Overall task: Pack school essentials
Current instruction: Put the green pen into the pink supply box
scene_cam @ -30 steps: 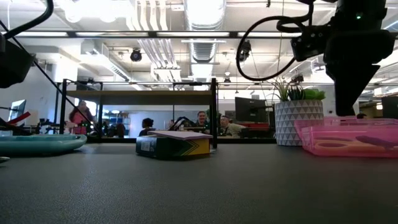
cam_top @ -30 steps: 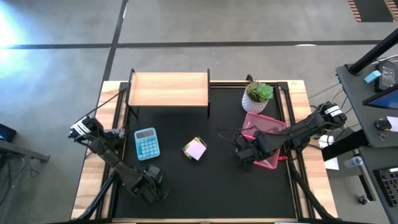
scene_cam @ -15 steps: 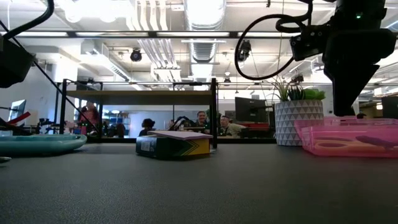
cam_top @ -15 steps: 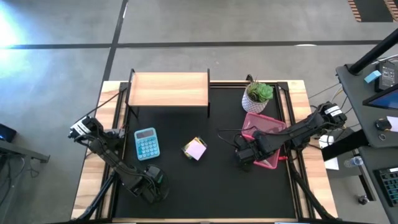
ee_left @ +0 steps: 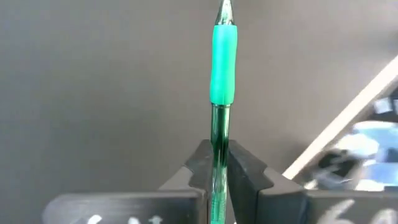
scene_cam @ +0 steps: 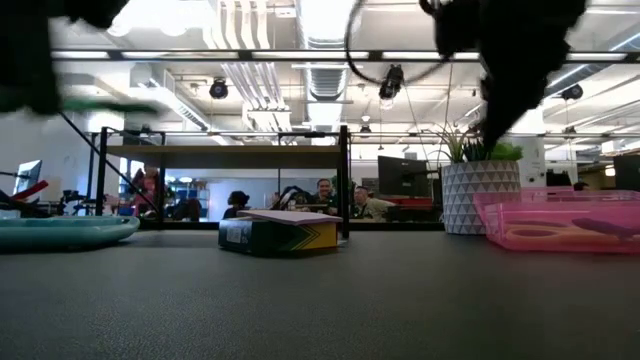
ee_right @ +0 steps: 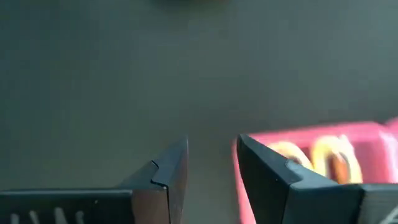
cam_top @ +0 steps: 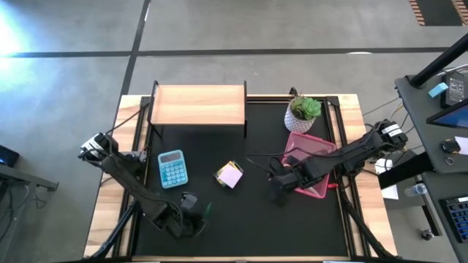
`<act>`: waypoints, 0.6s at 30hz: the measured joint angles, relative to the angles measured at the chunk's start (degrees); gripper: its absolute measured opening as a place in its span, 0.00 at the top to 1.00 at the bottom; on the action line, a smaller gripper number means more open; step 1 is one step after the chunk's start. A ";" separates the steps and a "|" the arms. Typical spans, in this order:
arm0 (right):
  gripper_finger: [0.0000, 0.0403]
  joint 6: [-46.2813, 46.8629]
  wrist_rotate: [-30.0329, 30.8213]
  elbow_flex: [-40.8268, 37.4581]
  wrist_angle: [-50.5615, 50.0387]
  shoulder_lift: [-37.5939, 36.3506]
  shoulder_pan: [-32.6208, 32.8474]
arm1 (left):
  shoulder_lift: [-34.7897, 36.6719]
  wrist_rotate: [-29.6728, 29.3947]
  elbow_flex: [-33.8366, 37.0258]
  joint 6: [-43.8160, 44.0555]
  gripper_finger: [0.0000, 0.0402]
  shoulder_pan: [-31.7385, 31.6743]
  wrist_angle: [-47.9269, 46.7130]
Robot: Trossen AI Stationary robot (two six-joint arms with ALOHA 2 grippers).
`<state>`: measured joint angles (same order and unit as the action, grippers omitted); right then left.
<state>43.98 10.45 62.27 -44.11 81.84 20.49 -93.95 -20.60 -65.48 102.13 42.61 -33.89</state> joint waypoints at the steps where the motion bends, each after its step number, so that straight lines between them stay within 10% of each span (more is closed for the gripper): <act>1: 0.68 -0.91 -0.07 0.68 2.18 0.00 0.00 | 0.06 -1.93 -0.89 -1.98 0.98 -0.66 0.95; 18: 0.68 -11.62 -10.19 17.48 16.02 0.00 0.00 | 0.13 -16.00 -14.46 -45.91 0.98 -9.16 23.21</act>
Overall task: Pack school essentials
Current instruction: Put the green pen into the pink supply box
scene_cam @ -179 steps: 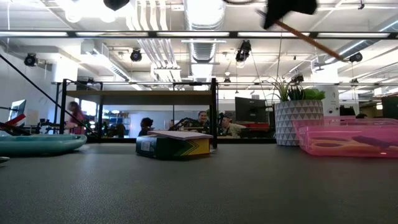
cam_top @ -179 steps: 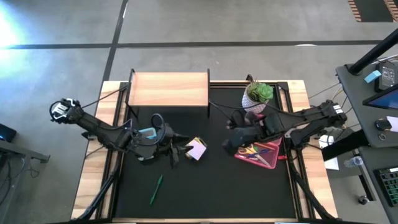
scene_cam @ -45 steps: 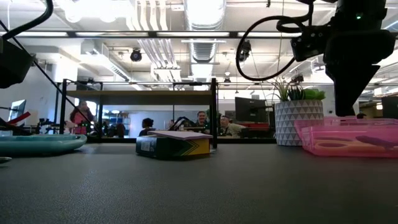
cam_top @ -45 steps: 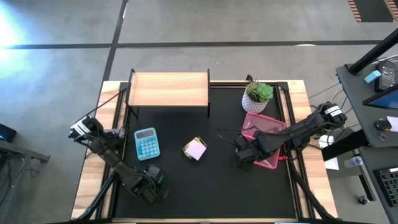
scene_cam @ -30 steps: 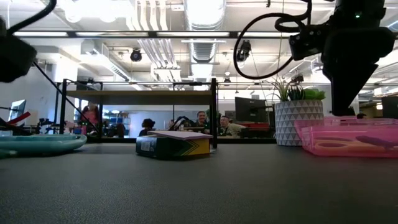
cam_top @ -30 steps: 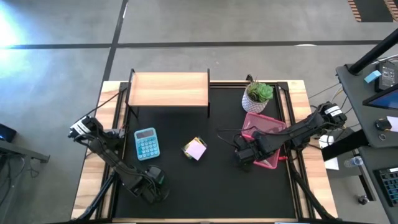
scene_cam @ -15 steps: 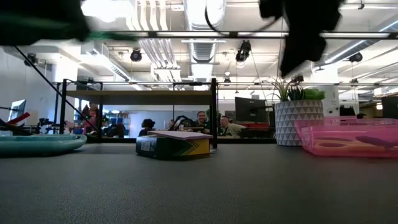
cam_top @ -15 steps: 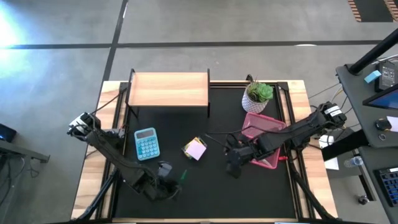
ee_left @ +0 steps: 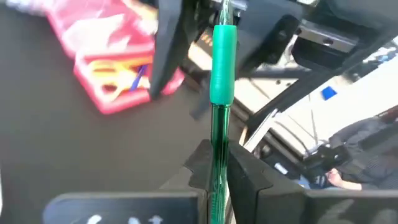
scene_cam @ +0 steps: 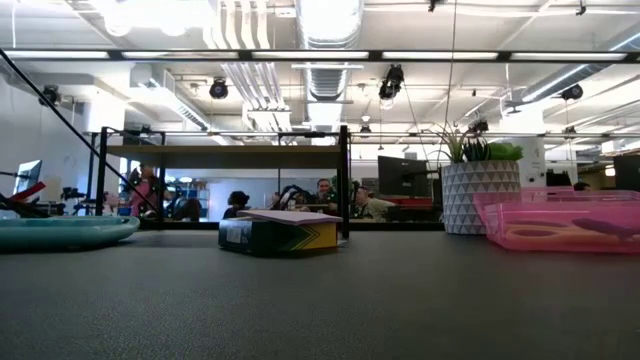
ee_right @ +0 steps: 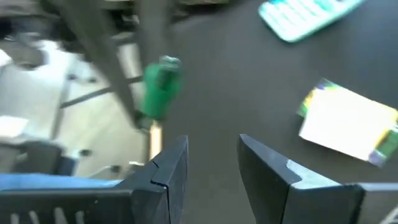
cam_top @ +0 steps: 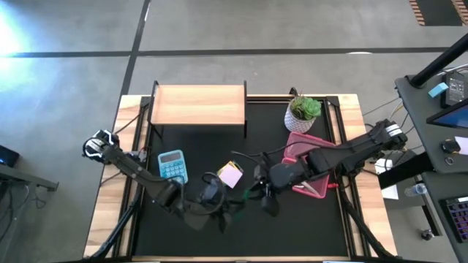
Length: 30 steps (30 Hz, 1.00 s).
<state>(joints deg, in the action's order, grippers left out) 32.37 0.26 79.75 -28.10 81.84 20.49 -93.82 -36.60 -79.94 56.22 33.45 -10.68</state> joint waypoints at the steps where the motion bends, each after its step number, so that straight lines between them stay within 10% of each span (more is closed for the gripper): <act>1: 0.68 -0.40 -1.52 1.06 -0.10 -0.02 0.00 | 0.00 -0.33 -0.77 -2.00 0.98 -0.10 0.39; 7: 0.68 -2.33 -10.85 6.90 -3.88 -0.12 0.09 | 0.97 -3.03 -4.75 -14.29 0.98 -0.65 0.63; 30: 0.45 -6.45 -2.80 12.87 3.19 -4.70 -4.66 | 6.01 -3.15 -6.32 -27.11 0.98 -5.68 2.26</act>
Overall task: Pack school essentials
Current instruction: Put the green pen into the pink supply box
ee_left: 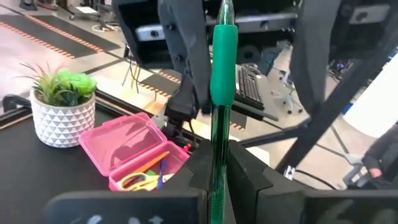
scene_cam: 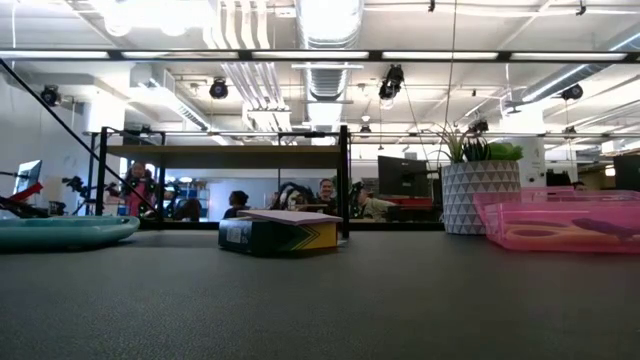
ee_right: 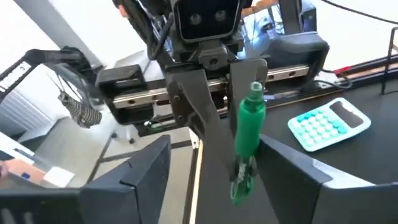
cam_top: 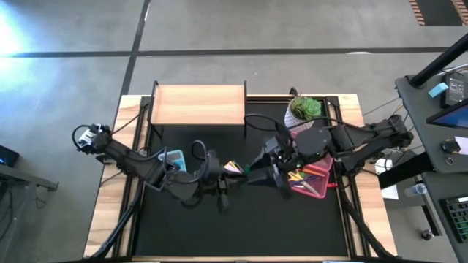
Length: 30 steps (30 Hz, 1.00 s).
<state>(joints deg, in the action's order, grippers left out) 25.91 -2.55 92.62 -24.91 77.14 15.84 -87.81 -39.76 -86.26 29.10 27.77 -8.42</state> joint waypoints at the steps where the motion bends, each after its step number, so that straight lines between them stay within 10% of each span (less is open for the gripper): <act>1: 0.44 -0.08 0.72 0.02 0.42 0.27 -0.15 | 0.00 0.01 0.00 -0.08 0.98 -0.17 0.22; 10: 0.49 -0.66 5.57 0.00 0.37 0.22 -0.31 | 0.00 0.04 0.00 -1.49 0.98 -0.47 0.77; 23: 0.93 -0.48 5.67 0.00 0.33 0.68 -0.28 | -0.02 0.07 0.02 -1.32 0.95 -0.76 0.56; 30: 0.93 0.46 5.70 0.00 -0.18 0.71 -0.28 | -0.07 0.12 0.08 -1.37 0.88 -0.78 0.59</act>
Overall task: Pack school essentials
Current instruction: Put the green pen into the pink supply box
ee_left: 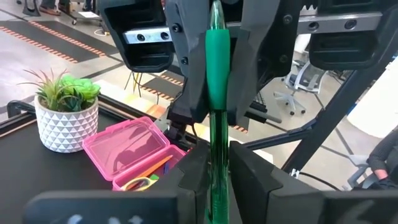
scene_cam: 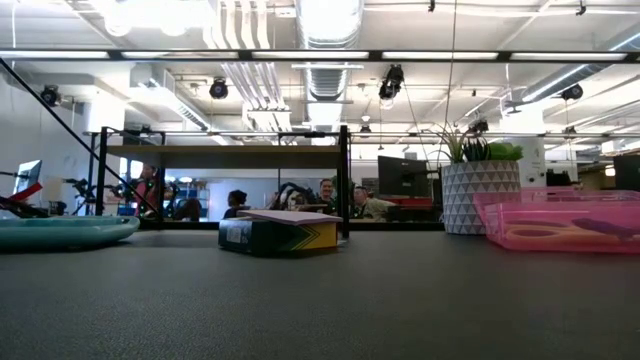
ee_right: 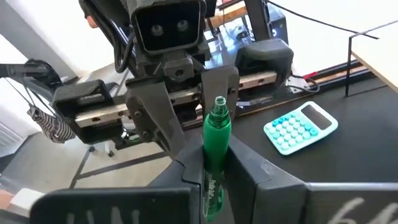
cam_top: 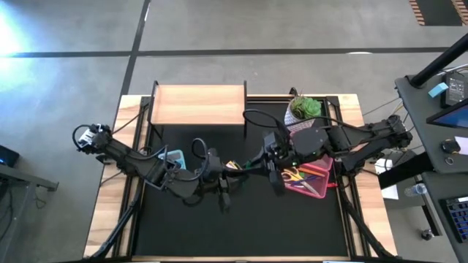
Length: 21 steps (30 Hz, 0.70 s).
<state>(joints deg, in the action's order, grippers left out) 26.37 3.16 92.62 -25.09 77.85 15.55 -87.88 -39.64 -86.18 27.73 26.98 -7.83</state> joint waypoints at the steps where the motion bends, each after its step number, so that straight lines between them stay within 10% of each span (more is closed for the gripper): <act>1: 0.93 0.00 0.00 0.00 -0.47 -0.06 0.00 | 0.00 -0.02 0.10 0.02 0.87 -0.02 0.04; 21: 0.93 13.19 5.97 -0.02 -44.08 -1.42 -0.33 | -0.07 -0.09 1.23 -0.20 0.55 -2.78 -7.90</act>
<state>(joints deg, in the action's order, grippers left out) 39.56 9.13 92.60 -69.17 76.43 15.22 -87.94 -39.72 -84.95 27.53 24.20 -15.73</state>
